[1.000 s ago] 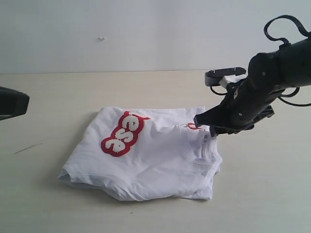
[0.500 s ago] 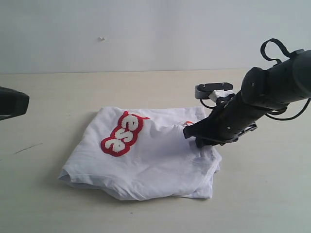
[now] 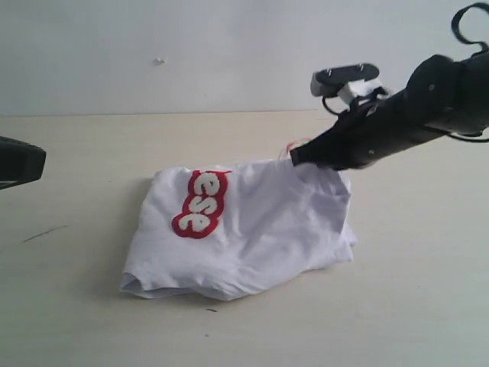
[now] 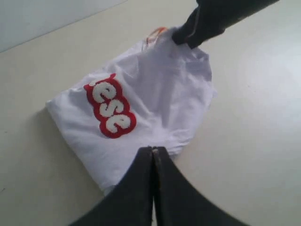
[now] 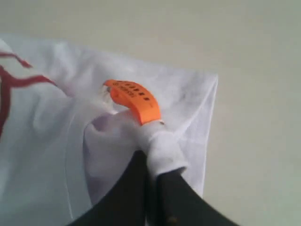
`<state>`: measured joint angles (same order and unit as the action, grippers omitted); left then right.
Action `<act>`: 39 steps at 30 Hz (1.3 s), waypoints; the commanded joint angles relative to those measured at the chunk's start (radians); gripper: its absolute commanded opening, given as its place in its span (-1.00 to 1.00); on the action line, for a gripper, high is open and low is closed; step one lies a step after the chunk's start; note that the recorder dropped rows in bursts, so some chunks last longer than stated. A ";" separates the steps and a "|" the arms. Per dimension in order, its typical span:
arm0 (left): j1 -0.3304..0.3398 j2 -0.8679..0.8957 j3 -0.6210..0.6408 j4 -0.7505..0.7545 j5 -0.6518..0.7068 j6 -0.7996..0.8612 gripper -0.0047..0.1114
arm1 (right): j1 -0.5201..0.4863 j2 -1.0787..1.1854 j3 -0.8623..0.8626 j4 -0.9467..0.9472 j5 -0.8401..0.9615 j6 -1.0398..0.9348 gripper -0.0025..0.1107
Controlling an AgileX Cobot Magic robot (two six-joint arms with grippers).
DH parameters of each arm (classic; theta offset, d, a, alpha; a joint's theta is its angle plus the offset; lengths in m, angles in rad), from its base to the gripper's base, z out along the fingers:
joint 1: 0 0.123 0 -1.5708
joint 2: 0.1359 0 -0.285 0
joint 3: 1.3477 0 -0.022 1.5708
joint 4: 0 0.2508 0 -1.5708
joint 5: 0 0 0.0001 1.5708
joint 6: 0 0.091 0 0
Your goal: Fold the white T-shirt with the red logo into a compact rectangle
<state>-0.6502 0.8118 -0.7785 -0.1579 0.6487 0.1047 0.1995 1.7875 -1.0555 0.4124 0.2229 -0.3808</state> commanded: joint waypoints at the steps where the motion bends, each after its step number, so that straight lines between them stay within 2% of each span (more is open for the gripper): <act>1: 0.002 -0.008 0.002 0.008 -0.010 -0.008 -0.92 | -0.001 -0.051 0.001 -0.001 -0.203 -0.099 -0.96; 4: 0.002 -0.008 0.002 0.008 -0.010 -0.008 -0.92 | -0.001 -0.010 -0.001 -0.004 -0.333 -0.115 -0.96; 7: 0.002 -0.008 0.002 0.015 -0.010 -0.008 -0.92 | -0.001 0.060 -0.028 -0.073 -0.377 -0.115 -0.92; 10: 0.002 -0.008 0.002 0.015 -0.012 -0.008 -0.92 | 0.003 0.136 -0.072 -0.152 -0.379 -0.115 -0.71; 13: 0.002 -0.008 0.002 0.016 -0.014 -0.008 -0.92 | 0.003 0.209 -0.127 -0.159 -0.384 -0.115 -0.42; 16: 0.002 -0.008 0.002 0.021 -0.013 -0.008 -0.92 | 0.003 0.256 -0.185 -0.145 -0.384 -0.115 -0.28; 23: 0.002 -0.008 0.002 0.021 -0.013 -0.008 -0.92 | 0.001 0.262 -0.231 -0.054 -0.341 -0.115 -0.29; 34: 0.002 -0.008 0.002 0.020 -0.012 -0.008 -0.92 | -0.061 0.110 -0.231 0.044 -0.216 -0.114 -0.29; 36: 0.002 -0.008 0.002 0.020 -0.010 -0.008 -0.92 | -0.061 0.107 -0.231 0.049 -0.131 -0.112 -0.40; 39: 0.002 -0.008 0.002 0.020 -0.008 -0.008 -0.92 | -0.042 0.135 -0.231 0.059 -0.012 -0.112 -0.80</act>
<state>-0.6502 0.8118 -0.7785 -0.1359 0.6467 0.1027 0.1430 1.9025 -1.2798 0.4616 0.0968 -0.4894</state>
